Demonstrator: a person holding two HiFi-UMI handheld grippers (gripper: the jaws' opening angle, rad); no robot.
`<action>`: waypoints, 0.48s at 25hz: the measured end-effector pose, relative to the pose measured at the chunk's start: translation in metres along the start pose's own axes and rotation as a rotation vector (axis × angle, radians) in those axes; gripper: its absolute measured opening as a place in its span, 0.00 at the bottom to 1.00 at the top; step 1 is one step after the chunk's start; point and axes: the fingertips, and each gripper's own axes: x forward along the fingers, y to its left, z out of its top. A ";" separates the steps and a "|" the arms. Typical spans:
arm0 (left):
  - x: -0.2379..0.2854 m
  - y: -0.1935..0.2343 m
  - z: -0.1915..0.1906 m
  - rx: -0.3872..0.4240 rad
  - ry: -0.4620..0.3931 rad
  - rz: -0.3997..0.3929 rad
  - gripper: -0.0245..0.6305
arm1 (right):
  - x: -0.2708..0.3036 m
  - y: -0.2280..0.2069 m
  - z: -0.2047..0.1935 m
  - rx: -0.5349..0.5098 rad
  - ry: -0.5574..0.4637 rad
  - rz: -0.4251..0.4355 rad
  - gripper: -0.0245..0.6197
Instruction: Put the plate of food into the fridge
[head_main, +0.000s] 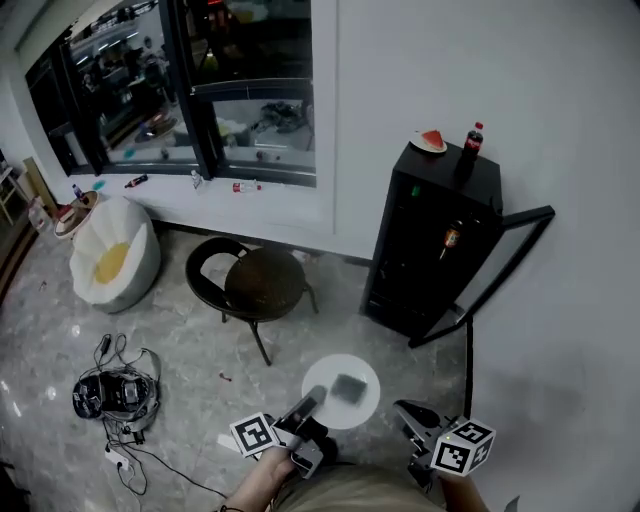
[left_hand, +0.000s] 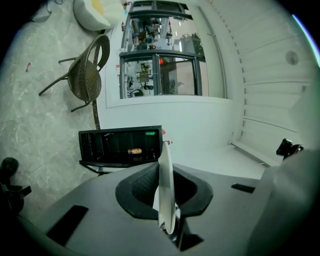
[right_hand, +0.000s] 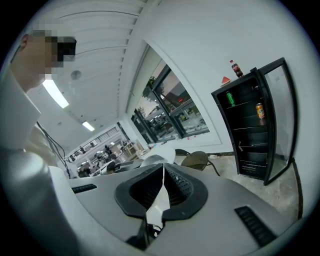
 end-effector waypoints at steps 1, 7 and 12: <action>-0.001 0.001 0.004 -0.001 0.005 -0.002 0.07 | 0.005 0.001 -0.001 0.004 0.002 -0.006 0.07; 0.001 0.007 0.035 -0.004 0.007 -0.003 0.07 | 0.033 -0.001 0.004 0.002 0.001 -0.055 0.07; -0.012 0.016 0.045 0.020 0.014 0.032 0.07 | 0.042 0.007 -0.007 0.005 0.029 -0.057 0.07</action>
